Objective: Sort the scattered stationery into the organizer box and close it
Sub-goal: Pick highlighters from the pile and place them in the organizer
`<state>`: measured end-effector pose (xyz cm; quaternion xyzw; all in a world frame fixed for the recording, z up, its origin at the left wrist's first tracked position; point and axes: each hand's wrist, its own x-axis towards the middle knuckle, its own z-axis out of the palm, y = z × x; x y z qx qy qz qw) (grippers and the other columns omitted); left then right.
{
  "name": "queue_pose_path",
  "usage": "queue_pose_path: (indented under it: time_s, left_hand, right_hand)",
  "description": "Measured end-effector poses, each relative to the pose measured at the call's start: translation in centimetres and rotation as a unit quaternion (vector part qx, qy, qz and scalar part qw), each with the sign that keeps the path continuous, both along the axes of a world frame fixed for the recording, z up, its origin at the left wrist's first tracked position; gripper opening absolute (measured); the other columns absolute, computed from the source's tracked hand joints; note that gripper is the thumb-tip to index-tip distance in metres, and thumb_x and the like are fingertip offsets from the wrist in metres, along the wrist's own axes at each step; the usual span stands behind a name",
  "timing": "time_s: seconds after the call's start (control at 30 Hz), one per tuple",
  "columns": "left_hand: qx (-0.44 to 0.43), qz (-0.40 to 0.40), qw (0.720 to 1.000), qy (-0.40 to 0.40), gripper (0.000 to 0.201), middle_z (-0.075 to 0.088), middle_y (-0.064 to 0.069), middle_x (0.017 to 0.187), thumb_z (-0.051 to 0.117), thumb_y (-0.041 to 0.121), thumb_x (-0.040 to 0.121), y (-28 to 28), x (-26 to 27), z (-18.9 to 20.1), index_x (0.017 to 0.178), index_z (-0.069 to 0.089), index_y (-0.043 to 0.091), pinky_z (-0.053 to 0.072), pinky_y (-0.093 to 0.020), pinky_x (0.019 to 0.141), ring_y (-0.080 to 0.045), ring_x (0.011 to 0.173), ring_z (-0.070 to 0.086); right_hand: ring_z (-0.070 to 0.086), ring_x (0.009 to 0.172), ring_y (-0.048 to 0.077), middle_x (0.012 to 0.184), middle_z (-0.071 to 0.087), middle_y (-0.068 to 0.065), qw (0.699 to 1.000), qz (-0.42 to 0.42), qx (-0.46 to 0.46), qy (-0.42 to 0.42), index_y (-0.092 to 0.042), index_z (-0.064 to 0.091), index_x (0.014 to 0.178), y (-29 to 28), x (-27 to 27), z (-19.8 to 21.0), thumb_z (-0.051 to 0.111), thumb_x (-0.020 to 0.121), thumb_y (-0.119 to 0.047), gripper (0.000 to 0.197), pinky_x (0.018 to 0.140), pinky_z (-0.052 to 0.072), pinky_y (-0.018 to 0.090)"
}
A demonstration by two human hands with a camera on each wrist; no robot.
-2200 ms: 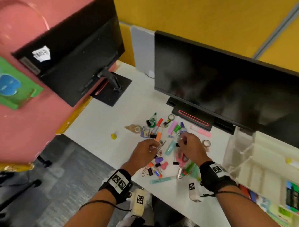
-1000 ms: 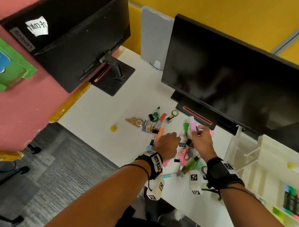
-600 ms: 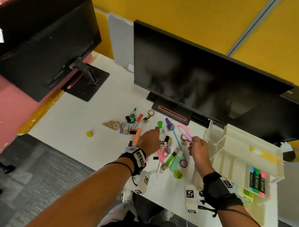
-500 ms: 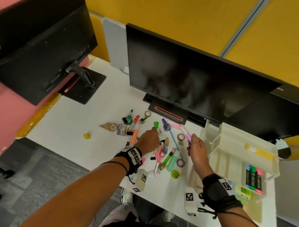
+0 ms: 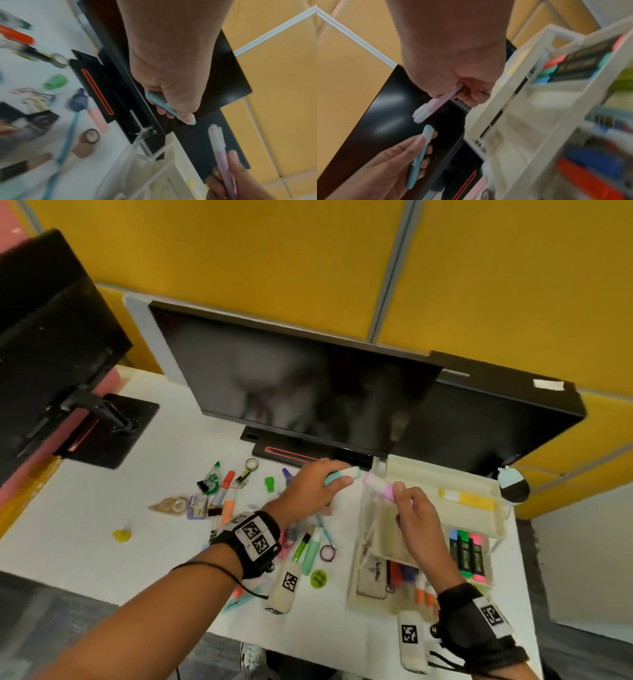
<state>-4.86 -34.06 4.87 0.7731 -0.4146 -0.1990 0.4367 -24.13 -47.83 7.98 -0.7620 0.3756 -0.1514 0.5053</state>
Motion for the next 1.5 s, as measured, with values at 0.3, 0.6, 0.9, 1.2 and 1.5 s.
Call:
queue_pose_path:
  time_s: [0.3, 0.6, 0.9, 1.2, 1.5]
  left_hand:
    - [0.008, -0.076, 0.991, -0.114, 0.027, 0.064, 0.012, 0.111, 0.068, 0.021, 0.094, -9.5, -4.8, 1.9, 0.121, 0.070, 0.025, 0.045, -0.023, 0.095, -0.007, 0.103, 0.059]
    - [0.114, -0.106, 0.954, -0.258, 0.031, 0.059, 0.002, 0.107, 0.057, 0.021, 0.094, -14.8, -9.1, 0.4, 0.122, 0.071, 0.024, 0.047, -0.033, 0.084, -0.020, 0.103, 0.055]
    - [0.141, -0.079, 0.962, -0.218, 0.033, 0.058, 0.003, 0.116, 0.066, 0.033, 0.096, -15.1, -10.2, 0.0, 0.127, 0.069, 0.023, 0.040, -0.024, 0.080, -0.015, 0.101, 0.056]
    - [0.137, -0.060, 0.970, -0.193, 0.030, 0.058, -0.001, 0.119, 0.060, 0.016, 0.098, -15.4, -10.0, 0.2, 0.127, 0.069, 0.018, 0.055, -0.033, 0.089, -0.020, 0.103, 0.061]
    - [0.074, -0.081, 0.985, -0.132, 0.036, 0.055, 0.009, 0.123, 0.064, 0.017, 0.091, -12.0, -9.3, 0.2, 0.126, 0.066, 0.024, 0.049, -0.026, 0.092, -0.013, 0.108, 0.058]
  right_hand:
    - [0.060, 0.072, 0.024, 0.074, 0.062, 0.002, 0.976, -0.045, -0.144, 0.159, -0.018, 0.050, 0.091, -12.6, -9.2, -1.4, 0.043, 0.102, -0.061, 0.045, 0.056, 0.036, 0.033]
    - [0.062, 0.075, 0.019, 0.081, 0.063, -0.005, 0.932, -0.025, -0.231, 0.279, -0.026, 0.056, 0.088, -16.6, -10.1, -2.1, 0.056, 0.092, -0.071, 0.044, 0.063, 0.044, 0.034]
    - [0.060, 0.089, 0.021, 0.119, 0.048, -0.001, 0.935, -0.067, -0.268, 0.222, -0.021, 0.058, 0.117, -15.0, -9.9, -3.6, 0.071, 0.085, -0.065, 0.056, 0.069, 0.049, 0.033]
    - [0.059, 0.098, 0.023, 0.121, 0.047, 0.003, 0.943, -0.112, -0.250, 0.191, -0.019, 0.055, 0.121, -14.2, -9.5, -3.6, 0.075, 0.084, -0.061, 0.060, 0.074, 0.056, 0.038]
    - [0.056, 0.110, 0.022, 0.131, 0.045, 0.005, 0.959, -0.049, -0.260, 0.106, -0.018, 0.054, 0.128, -9.5, -7.0, -1.5, 0.074, 0.093, -0.034, 0.043, 0.089, 0.050, 0.030]
